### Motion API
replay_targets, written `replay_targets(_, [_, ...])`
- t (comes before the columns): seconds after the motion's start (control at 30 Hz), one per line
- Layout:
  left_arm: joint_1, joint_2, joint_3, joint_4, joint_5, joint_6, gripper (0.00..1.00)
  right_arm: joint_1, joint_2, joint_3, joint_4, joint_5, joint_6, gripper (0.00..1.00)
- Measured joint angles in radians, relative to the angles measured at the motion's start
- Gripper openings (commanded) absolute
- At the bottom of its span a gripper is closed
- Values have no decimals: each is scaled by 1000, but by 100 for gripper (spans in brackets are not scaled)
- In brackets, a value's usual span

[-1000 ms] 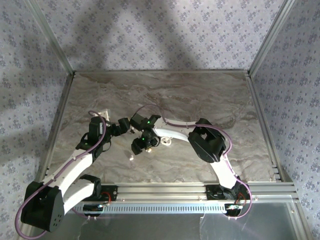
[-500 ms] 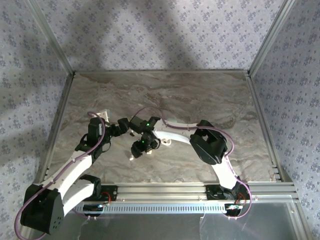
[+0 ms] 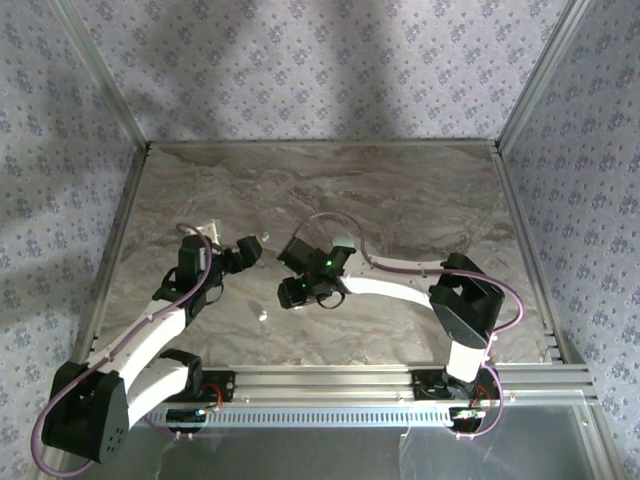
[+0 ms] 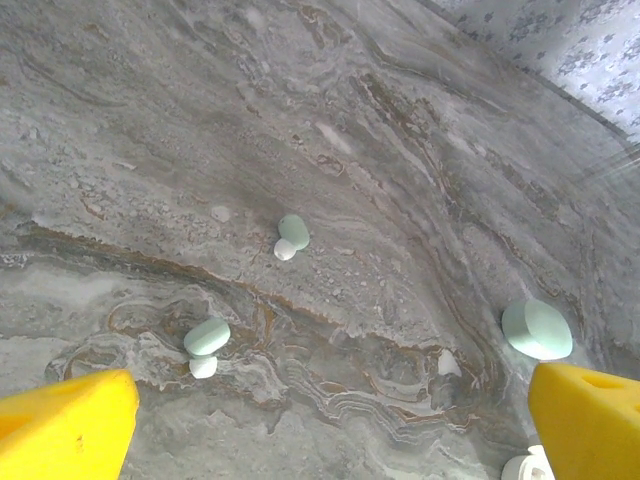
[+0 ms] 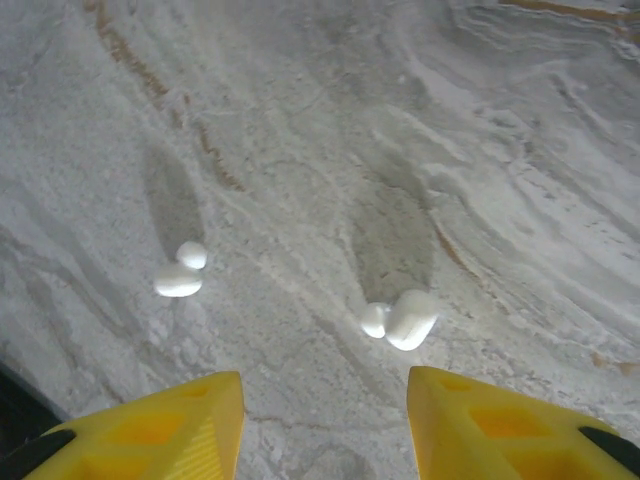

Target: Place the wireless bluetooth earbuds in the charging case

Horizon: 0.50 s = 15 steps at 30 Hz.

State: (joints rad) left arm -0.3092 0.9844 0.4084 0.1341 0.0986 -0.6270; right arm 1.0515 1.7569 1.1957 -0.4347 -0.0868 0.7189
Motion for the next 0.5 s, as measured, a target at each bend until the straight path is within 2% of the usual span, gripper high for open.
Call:
replay_targets(0.1, [-17, 18, 0, 13, 6, -3, 100, -2, -13, -63, 43, 18, 50, 45])
replay_targets(0.23, [-47, 53, 0, 28, 10, -3, 100, -8, -13, -135, 127, 20, 121, 31])
replay_targets(0.5, [-61, 71, 0, 30, 13, -3, 100, -27, -13, -187, 232, 20, 193, 31])
